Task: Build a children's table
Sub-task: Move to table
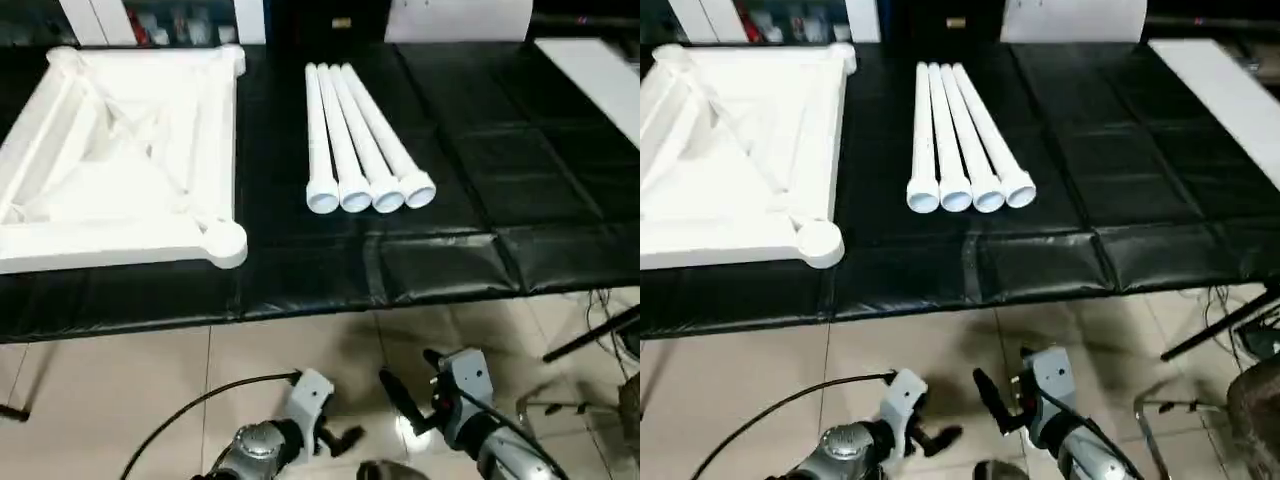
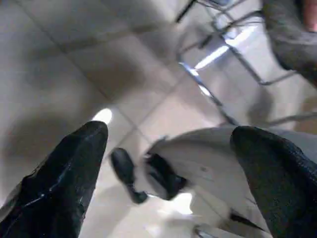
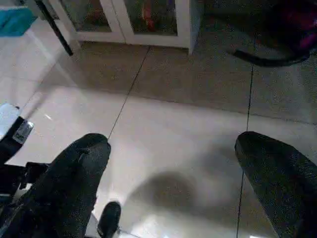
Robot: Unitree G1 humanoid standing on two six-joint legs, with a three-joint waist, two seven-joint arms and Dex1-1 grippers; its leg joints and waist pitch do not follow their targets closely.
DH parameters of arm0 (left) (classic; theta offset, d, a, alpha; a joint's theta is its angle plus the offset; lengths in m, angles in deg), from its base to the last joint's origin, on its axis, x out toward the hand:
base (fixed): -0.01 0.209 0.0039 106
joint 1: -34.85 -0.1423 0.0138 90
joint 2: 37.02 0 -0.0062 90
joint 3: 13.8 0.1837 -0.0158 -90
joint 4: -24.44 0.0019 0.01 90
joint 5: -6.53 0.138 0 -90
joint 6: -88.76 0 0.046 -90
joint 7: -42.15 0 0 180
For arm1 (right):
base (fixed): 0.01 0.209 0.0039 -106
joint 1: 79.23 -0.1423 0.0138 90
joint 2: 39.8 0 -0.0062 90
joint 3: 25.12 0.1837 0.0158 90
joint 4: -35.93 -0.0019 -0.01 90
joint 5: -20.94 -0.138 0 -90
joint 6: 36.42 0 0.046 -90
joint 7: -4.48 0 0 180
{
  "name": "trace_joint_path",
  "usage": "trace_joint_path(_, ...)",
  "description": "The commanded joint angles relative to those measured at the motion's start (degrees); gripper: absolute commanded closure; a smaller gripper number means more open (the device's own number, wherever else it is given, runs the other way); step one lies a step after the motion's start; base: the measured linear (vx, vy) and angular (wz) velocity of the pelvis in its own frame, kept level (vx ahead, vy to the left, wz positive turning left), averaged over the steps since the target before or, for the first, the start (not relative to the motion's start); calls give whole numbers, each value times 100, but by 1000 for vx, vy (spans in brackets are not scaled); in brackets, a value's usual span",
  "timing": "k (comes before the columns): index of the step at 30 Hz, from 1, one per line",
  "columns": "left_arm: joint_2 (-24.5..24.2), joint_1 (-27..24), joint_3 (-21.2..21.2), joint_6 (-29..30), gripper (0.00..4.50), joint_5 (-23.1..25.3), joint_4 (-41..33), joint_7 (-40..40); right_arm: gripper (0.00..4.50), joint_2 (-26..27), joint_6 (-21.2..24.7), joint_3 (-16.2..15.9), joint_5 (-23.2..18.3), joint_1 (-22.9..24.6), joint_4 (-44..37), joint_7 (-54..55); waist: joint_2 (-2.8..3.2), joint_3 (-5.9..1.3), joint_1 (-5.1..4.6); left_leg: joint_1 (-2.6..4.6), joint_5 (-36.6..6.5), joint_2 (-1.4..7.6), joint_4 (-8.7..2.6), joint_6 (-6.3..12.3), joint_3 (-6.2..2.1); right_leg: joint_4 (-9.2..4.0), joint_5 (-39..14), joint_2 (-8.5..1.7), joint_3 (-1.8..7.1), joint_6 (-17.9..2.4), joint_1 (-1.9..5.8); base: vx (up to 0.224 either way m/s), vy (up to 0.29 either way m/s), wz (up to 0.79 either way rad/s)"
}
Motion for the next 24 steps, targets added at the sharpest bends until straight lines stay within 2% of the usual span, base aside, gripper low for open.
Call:
trace_joint_path(1, 475, -179, -1, 55, 7, -22, 67, 281, 0, -103, 63, 87, -69, 92, -138, -99, -44, -181, -30, 82, -712, 487, -409, 910, -265, -366, 1183, -535, 340, -1331, 175, 0, 0, 0)
trace_joint_path(5, 428, -187, 34, -21, 7, 56, 61, 50, 0, -148, -27, 311, -200, 115, -320, -76, -39, -204, -30, 71, -656, 495, -397, 982, -271, -351, 1335, -557, 338, -1335, 196, 0, 0, 0)
trace_joint_path(6, 411, -203, 18, -38, 7, 60, 56, -128, 0, -163, -36, 436, -266, 147, -445, -38, -8, -260, -24, 88, -637, 500, -384, 979, -273, -340, 1366, -562, 340, -1356, 212, 0, 0, 0)
trace_joint_path(7, 404, -209, 9, -45, 7, 63, 52, -200, 0, -169, -36, 484, -288, 159, -491, -20, -26, -239, -27, 78, -642, 505, -385, 987, -271, -342, 1409, -558, 340, -1366, 201, 0, 0, 0)
trace_joint_path(8, 384, -213, 32, -65, 7, 112, 47, -390, 0, -176, -21, 533, -312, 169, -511, -2, -29, -286, -25, 85, -624, 500, -371, 995, -266, -332, 1441, -556, 339, -1373, 224, 0, 0, 0)
trace_joint_path(9, 369, -223, 32, -115, 7, 140, 38, -539, 0, -186, -5, 574, -325, 187, -529, 22, -6, -303, -22, 89, -602, 502, -365, 997, -268, -326, 1466, -561, 336, -1394, 225, 0, 0, 0)
trace_joint_path(10, 369, -223, 32, -115, 7, 140, 38, -539, 0, -186, -5, 574, -325, 187, -529, 22, -10, -293, -24, 79, -607, 504, -366, 1003, -267, -329, 1471, -558, 333, -1401, 218, 0, 0, 0)
trace_joint_path(11, 355, -255, -21, -116, 7, 131, 31, -820, 0, -206, 99, 658, -317, 237, -516, 118, -17, -346, -25, 82, -537, 501, -348, 997, -262, -314, 1508, -553, 328, -1457, 235, 0, 0, 0)
trace_joint_path(13, 255, -240, 213, 24, 7, 463, 14, -1718, 0, -291, 224, 623, -144, 270, -370, 230, -12, -369, -36, 66, -509, 488, -329, 1015, -259, -305, 1590, -529, 320, -1435, 246, 0, 0, 0)
trace_joint_path(14, 232, -244, 204, 522, 7, 505, 44, -2332, 0, -357, 376, 471, 251, 209, 72, 464, -14, -407, -37, 70, -479, 478, -314, 1005, -256, -303, 1556, -531, 317, -1415, 261, 0, 0, 0)
trace_joint_path(15, 232, -244, 203, 540, 7, 504, 45, -2345, 0, -357, 375, 467, 261, 204, 89, 473, -2, -410, -52, 79, -433, 479, -316, 955, -253, -293, 1540, -515, 307, -1430, 245, 0, 0, 0)
trace_joint_path(16, 236, -241, 178, 825, 7, 490, 67, -2565, 0, -344, 358, 413, 426, 132, 366, 612, -13, -429, -53, 71, -384, 461, -306, 919, -244, -301, 1445, -527, 307, -1480, 248, 0, 0, 0)
trace_joint_path(18, 266, -264, 15, 1158, 7, 336, 99, -2804, 0, -212, 387, 416, 487, -8, 744, 794, -21, -431, -50, 74, -451, 450, -306, 882, -230, -331, 1229, -523, 317, -1515, 243, 0, 0, 0)
trace_joint_path(19, 302, -324, -207, 1278, 7, 133, 115, -3048, 0, -49, 352, 410, 563, -181, 1160, 1025, -28, -514, -61, 78, -364, 446, -280, 867, -236, -291, 1244, -539, 313, -1604, 259, 0, 0, 0)
trace_joint_path(20, 339, -375, -411, 1304, 7, -65, 123, -3126, 0, 44, 317, 397, 571, -279, 1389, 1097, -13, -509, -101, 46, -378, 429, -289, 858, -236, -314, 1126, -538, 303, -1677, 251, 0, 0, 0)
trace_joint_path(21, 368, -415, -565, 1278, 7, -218, 124, -3148, 0, 108, 290, 385, 568, -350, 1549, 1131, -11, -508, -118, 55, -466, 434, -297, 844, -229, -339, 1015, -530, 304, -1692, 244, 0, 0, 0)
trace_joint_path(22, 389, -452, -661, 1236, 7, -305, 123, -3163, 0, 155, 273, 374, 561, -382, 1648, 1155, 22, -541, -129, 60, -545, 441, -290, 838, -235, -341, 884, -532, 311, -1695, 260, 0, 0, 0)
trace_joint_path(23, 423, -524, -769, 1129, 7, -352, 94, -3416, 0, 246, 217, 338, 617, -485, 1863, 1286, -21, -570, -130, 68, -601, 453, -285, 835, -227, -349, 799, -526, 313, -1669, 259, 0, 0, 0)
trace_joint_path(24, 433, -543, -803, 1097, 7, -371, 86, -3487, 0, 274, 199, 335, 616, -514, 1910, 1305, -18, -575, -125, 66, -590, 451, -290, 832, -231, -346, 767, -525, 308, -1656, 260, 0, 0, 0)
